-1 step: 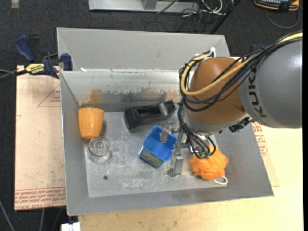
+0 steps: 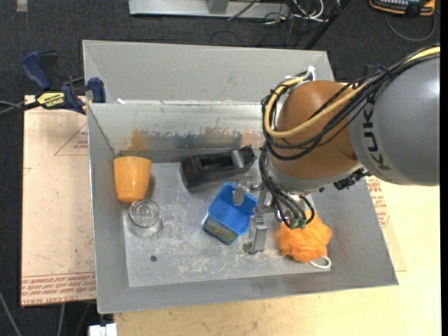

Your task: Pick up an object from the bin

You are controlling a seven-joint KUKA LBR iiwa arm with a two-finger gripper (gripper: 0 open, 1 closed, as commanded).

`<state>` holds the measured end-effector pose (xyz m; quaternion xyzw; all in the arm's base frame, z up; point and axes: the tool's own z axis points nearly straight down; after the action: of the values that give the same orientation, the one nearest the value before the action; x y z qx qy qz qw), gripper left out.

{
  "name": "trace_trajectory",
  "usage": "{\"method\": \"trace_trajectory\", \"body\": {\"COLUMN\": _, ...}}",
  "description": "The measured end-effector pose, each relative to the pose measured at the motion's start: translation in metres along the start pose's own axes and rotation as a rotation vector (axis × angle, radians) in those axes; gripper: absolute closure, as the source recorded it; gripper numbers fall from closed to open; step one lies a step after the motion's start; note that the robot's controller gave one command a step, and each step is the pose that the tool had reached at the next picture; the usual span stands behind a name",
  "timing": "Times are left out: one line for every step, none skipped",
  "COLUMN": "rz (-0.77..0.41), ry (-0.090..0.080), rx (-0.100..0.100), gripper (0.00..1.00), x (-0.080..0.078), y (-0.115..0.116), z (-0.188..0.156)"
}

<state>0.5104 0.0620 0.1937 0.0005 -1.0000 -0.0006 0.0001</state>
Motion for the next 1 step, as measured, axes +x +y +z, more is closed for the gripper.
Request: {"method": "trace_trajectory", "body": {"rz": -0.049, "ry": -0.007, "rx": -0.001, "gripper": 0.00, "x": -0.0039, "y": -0.0041, "z": 0.0272}}
